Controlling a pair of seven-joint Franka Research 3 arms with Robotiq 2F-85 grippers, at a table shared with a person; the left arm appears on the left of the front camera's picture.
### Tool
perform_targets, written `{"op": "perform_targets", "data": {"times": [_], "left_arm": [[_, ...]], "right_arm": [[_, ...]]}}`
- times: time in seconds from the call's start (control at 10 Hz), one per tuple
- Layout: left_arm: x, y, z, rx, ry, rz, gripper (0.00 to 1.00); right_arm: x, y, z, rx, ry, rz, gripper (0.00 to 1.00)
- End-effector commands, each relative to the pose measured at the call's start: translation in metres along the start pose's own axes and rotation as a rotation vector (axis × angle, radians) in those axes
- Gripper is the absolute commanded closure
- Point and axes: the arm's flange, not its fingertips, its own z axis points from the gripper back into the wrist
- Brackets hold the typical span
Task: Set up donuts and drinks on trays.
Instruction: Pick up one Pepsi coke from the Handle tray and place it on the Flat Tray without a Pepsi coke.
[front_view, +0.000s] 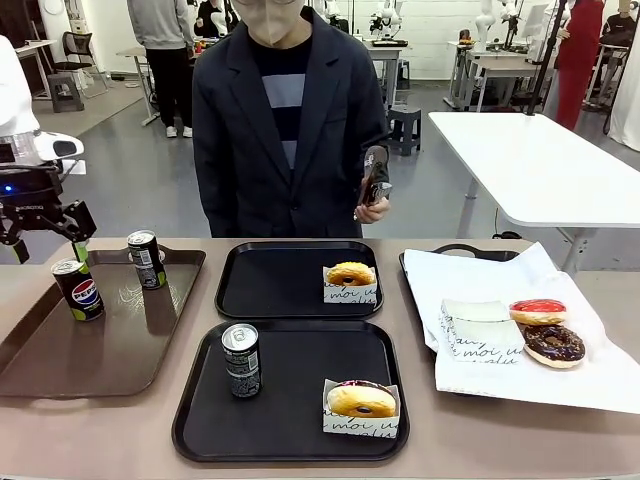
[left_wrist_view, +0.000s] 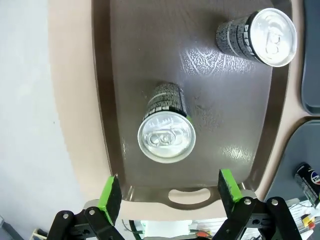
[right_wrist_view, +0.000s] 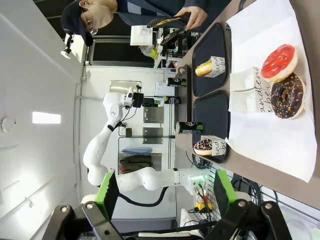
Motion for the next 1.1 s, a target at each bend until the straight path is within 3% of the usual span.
{"op": "perform_targets", "data": {"times": [0.0, 0.1, 0.2, 0.6, 1.0], "left_arm": [[0.015, 0.006, 0.001, -0.039, 0.034, 0.004, 0.00], [0.018, 0.001, 0.005, -0.073, 0.123, 0.145, 0.00], [0.007, 0.002, -0.005, -0.005, 0.012, -0.001, 0.00], [0.012, 0.001, -0.004, -0.015, 0.042, 0.024, 0.00], [0.009, 0.004, -0.019, -0.058, -0.097, -0.128, 0.00]], "right_arm": [[0.000, 0.000, 0.001, 0.014, 0.001, 0.005, 0.00], [0.000, 0.000, 0.001, 0.014, 0.001, 0.005, 0.00], [0.000, 0.000, 0.001, 0.014, 0.001, 0.005, 0.00], [0.000, 0.000, 0.001, 0.014, 0.001, 0.005, 0.00], [0.000, 0.000, 0.001, 0.014, 0.001, 0.005, 0.00]]}}
